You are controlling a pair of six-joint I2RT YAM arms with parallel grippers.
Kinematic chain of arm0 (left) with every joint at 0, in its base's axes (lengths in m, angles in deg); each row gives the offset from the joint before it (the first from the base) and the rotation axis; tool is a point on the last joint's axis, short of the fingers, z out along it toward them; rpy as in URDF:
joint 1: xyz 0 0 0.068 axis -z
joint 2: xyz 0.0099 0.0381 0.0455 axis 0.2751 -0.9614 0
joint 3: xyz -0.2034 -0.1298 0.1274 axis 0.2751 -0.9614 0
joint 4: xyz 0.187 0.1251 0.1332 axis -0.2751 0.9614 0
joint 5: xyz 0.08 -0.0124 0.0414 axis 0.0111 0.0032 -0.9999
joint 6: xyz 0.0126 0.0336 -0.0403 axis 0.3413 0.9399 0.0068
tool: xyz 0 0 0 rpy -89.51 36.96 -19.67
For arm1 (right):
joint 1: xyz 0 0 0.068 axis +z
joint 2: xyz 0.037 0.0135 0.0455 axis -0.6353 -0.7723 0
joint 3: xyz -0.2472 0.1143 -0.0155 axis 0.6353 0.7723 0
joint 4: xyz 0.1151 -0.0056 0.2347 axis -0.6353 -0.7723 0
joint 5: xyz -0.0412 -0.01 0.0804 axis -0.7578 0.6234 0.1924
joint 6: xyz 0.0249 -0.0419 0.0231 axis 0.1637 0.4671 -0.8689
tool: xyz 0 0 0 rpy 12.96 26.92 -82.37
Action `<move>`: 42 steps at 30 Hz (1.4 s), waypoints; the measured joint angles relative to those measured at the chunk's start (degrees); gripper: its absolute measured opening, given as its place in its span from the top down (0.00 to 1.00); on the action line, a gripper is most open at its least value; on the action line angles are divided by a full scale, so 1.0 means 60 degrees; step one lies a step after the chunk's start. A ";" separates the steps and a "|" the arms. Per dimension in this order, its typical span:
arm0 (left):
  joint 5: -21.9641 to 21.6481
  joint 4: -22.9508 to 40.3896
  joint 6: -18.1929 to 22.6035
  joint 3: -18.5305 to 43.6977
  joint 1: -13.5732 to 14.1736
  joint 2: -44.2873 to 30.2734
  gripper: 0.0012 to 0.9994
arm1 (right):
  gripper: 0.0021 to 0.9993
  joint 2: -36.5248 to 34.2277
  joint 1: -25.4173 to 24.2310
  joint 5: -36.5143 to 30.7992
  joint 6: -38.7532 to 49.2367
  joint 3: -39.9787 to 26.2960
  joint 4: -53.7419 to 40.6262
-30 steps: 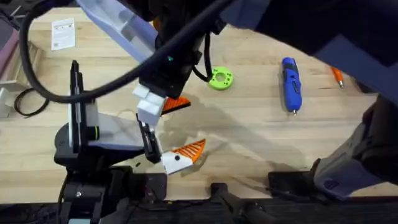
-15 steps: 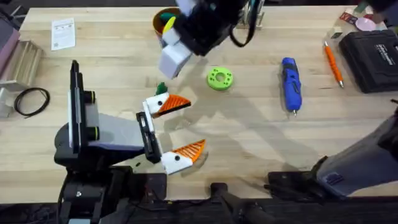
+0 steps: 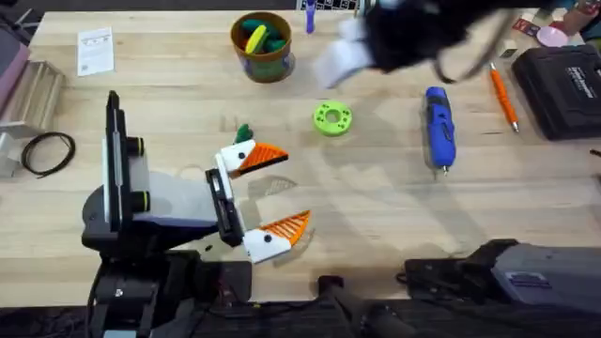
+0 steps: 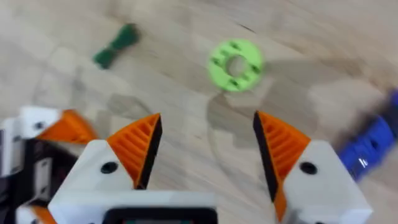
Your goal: Pick up the gripper from the table and insert it into the empty holder that is missing its gripper. Then pick up a screw, insert it into the mounting hole, and use the screwdriver to tighten it. Finally, clean up the table by picking up the vegetable and placing it into the bucket.
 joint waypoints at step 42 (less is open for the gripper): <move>0.0002 0.0000 0.0025 0.0000 0.0000 0.0001 0.01 | 0.11 0.3010 -0.4138 -0.1941 -0.0996 0.3357 -0.0117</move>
